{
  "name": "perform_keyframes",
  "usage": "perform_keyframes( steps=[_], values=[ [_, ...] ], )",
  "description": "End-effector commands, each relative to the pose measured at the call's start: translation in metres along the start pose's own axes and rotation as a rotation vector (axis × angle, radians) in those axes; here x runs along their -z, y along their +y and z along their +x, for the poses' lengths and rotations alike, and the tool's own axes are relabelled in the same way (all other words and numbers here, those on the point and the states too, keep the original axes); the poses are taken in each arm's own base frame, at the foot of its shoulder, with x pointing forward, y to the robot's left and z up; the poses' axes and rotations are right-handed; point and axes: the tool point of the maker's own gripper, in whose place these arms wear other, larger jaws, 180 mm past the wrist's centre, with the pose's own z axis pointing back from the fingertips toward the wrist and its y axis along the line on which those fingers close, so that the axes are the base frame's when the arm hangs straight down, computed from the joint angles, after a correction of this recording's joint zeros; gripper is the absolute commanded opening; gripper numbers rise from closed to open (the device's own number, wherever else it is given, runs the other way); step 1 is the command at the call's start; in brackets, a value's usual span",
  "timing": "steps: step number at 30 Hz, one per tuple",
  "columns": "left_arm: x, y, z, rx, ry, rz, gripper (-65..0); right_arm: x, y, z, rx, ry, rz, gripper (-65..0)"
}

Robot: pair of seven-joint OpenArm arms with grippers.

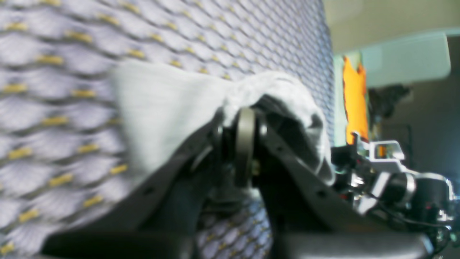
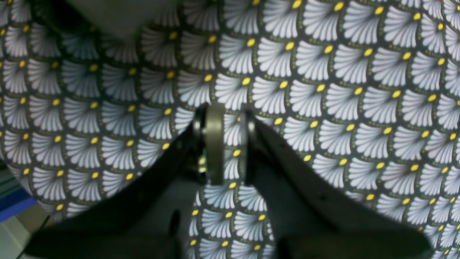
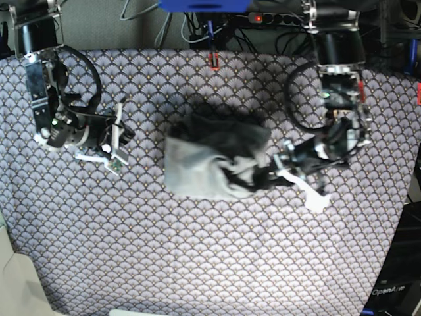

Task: Fold the T-shirt properly
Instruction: 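Press the bundle's sides inward with both grippers to compact it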

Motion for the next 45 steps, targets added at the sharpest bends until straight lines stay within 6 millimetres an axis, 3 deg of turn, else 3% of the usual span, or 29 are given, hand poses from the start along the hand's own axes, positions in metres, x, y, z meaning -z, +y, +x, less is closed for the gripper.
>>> perform_keyframes(
  steps=[1, 5, 11, 16, 19, 20, 26, 31, 36, 45],
  values=[
    [-0.008, -0.008, 0.016, 0.033, -0.039, -0.027, -65.0, -0.006, -0.006, 0.013, -0.013, -0.045, -0.013, -54.7],
    [-0.026, 0.011, 0.023, 0.035, -0.052, 0.024, -65.0, -0.006, -0.005, 0.012, -0.013, -0.040, -0.011, -54.7],
    [-0.027, 0.015, 0.023, 0.045, -0.049, 0.041, -65.0, -0.008, -0.007, 0.014, -0.016, -0.042, -0.016, -54.4],
    [-0.025, 0.013, 0.022, 0.042, -0.048, 0.036, -65.0, -0.047, -0.014, 0.049, -0.113, -0.107, -0.118, -54.7],
    [-0.025, 0.014, 0.021, 0.039, -0.045, 0.037, -65.0, -0.076, -0.010, 0.075, -0.198, -0.157, -0.187, -54.7],
    [-0.025, 0.014, 0.021, 0.036, -0.045, 0.039, -65.0, -0.078, -0.008, 0.078, -0.210, -0.151, -0.190, -54.7],
    [-0.025, 0.017, 0.019, 0.054, -0.032, 0.061, -65.0, -0.067, 0.005, 0.103, -0.168, -0.208, -0.150, -54.7],
    [-0.010, 0.006, 0.003, 0.094, 0.031, 0.048, -65.0, -0.064, 0.018, 0.128, -0.205, -0.254, -0.123, -54.7],
    [0.000, 0.012, -0.010, 0.170, 0.093, 0.117, -65.0, -0.054, 0.044, 0.139, -0.250, -0.270, -0.057, -54.7],
    [0.000, 0.021, -0.010, 0.217, 0.097, 0.189, -65.0, -0.044, 0.064, 0.145, -0.261, -0.279, -0.004, -54.7]
  ],
)
